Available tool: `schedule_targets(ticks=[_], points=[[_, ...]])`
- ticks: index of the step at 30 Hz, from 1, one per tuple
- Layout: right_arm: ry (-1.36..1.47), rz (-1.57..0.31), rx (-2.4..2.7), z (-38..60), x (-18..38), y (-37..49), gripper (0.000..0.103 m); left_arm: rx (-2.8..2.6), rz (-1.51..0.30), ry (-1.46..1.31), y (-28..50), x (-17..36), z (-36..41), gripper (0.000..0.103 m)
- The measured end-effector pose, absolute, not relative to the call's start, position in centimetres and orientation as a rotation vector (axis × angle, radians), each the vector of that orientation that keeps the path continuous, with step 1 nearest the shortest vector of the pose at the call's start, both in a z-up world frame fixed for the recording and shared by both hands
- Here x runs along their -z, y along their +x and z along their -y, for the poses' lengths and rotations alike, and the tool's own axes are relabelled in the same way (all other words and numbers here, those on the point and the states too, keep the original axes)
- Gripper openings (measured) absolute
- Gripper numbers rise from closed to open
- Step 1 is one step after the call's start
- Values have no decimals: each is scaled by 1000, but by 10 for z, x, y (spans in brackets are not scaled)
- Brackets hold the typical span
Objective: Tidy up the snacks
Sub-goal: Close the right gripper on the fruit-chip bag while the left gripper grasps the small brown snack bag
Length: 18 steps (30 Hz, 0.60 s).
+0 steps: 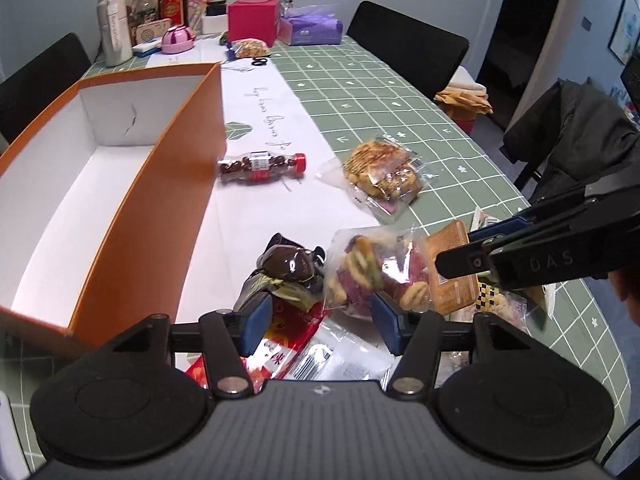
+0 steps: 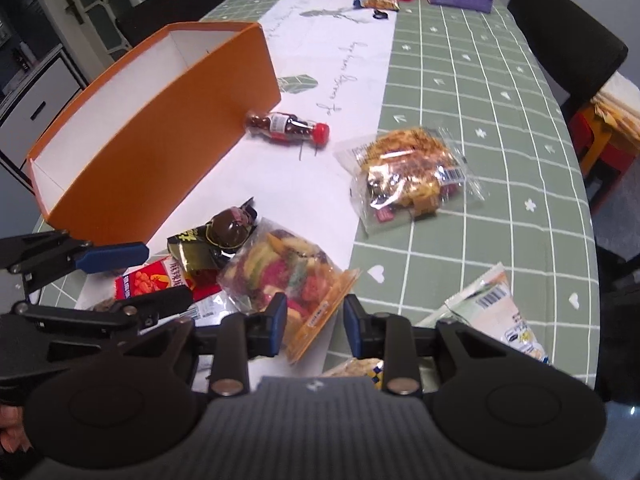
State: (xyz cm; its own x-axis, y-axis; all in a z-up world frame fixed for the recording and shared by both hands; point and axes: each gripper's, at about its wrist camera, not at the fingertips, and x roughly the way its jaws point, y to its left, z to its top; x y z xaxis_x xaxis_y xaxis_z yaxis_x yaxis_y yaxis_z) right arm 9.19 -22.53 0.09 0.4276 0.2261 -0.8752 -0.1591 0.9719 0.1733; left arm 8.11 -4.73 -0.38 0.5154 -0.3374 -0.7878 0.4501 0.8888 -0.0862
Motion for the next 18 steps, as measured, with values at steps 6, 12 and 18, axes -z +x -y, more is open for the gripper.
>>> schedule_targets(ticks=[6,12,18], points=[[83,-1117,-220,229,-1,94,37,477,-927,222,88,10,60,68],[91,-1132,-225,228,4,95,37,490,-947,256,87,16,60,68],[122,-1150,-228,229,11,99,26,484,-954,262,86,19,59,68]])
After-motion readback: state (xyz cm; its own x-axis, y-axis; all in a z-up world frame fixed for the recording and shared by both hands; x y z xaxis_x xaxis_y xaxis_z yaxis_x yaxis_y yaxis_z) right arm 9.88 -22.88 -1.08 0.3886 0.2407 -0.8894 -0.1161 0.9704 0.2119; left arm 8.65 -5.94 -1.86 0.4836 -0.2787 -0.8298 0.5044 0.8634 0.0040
